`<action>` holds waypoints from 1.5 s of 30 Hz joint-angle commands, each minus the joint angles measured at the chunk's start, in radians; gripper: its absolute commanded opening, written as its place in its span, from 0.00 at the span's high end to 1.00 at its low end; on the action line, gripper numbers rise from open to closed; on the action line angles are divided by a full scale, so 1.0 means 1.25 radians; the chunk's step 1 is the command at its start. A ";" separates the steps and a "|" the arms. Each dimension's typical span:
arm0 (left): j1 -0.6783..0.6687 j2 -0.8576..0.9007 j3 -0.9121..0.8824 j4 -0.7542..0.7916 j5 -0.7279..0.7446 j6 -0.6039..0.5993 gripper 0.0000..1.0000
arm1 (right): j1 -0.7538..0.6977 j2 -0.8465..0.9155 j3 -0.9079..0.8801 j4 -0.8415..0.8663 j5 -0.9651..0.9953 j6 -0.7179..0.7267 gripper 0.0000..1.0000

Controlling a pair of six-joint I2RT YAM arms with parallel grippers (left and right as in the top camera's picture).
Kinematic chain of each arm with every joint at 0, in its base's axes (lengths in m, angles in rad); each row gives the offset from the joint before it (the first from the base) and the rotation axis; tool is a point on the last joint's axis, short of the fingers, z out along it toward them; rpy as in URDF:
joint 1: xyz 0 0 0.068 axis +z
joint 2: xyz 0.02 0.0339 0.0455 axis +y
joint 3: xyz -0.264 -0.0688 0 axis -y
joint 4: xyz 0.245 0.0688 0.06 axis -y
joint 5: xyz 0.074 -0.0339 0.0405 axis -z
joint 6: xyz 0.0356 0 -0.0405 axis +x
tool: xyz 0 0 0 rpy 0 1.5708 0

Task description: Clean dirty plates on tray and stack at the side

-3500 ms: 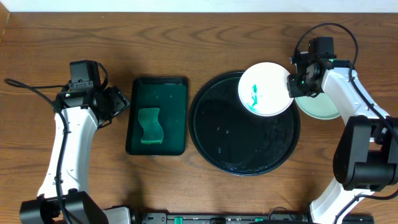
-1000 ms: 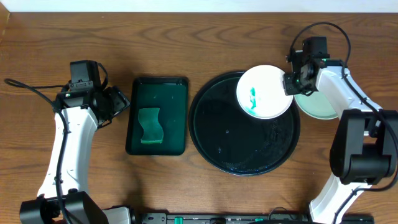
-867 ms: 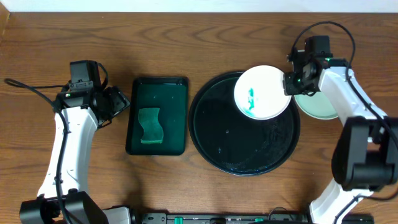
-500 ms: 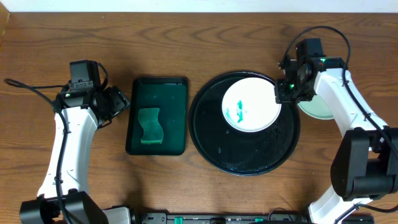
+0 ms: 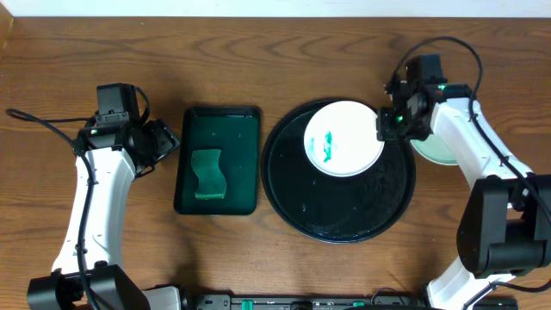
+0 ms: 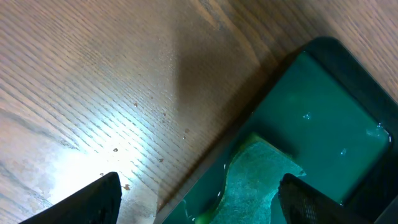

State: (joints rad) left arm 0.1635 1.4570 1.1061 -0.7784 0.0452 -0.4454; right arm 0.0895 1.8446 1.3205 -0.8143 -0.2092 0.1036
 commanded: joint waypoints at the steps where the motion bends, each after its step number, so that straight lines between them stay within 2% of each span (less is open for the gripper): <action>1: 0.004 -0.002 0.014 -0.002 -0.010 -0.003 0.19 | 0.003 -0.008 -0.050 0.019 0.001 0.012 0.99; 20: 0.004 -0.002 0.014 -0.002 -0.010 -0.004 0.19 | 0.003 -0.008 -0.190 0.128 -0.001 -0.012 0.99; 21: 0.004 -0.002 0.014 -0.002 -0.010 -0.003 0.19 | 0.003 -0.008 -0.190 0.128 -0.005 -0.012 0.94; 22: 0.004 -0.002 0.014 -0.002 -0.010 -0.004 0.19 | 0.003 -0.008 -0.190 0.128 -0.005 -0.012 0.85; 25: 0.004 -0.002 0.014 -0.002 -0.010 -0.003 0.19 | 0.003 -0.008 -0.190 0.128 -0.005 -0.012 0.80; 29: 0.004 -0.002 0.014 -0.002 -0.010 -0.003 0.19 | 0.003 -0.008 -0.190 0.121 -0.005 -0.012 0.86; 32: 0.004 -0.002 0.014 -0.002 -0.010 -0.004 0.19 | 0.003 -0.008 -0.190 0.113 -0.005 -0.012 0.99; 45: 0.004 -0.002 0.014 0.003 -0.010 -0.004 0.19 | 0.003 -0.008 -0.190 0.114 -0.088 -0.012 0.99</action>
State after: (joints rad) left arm 0.1635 1.4570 1.1061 -0.7780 0.0452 -0.4454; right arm 0.0891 1.8427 1.0889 -0.6666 -0.2863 0.0978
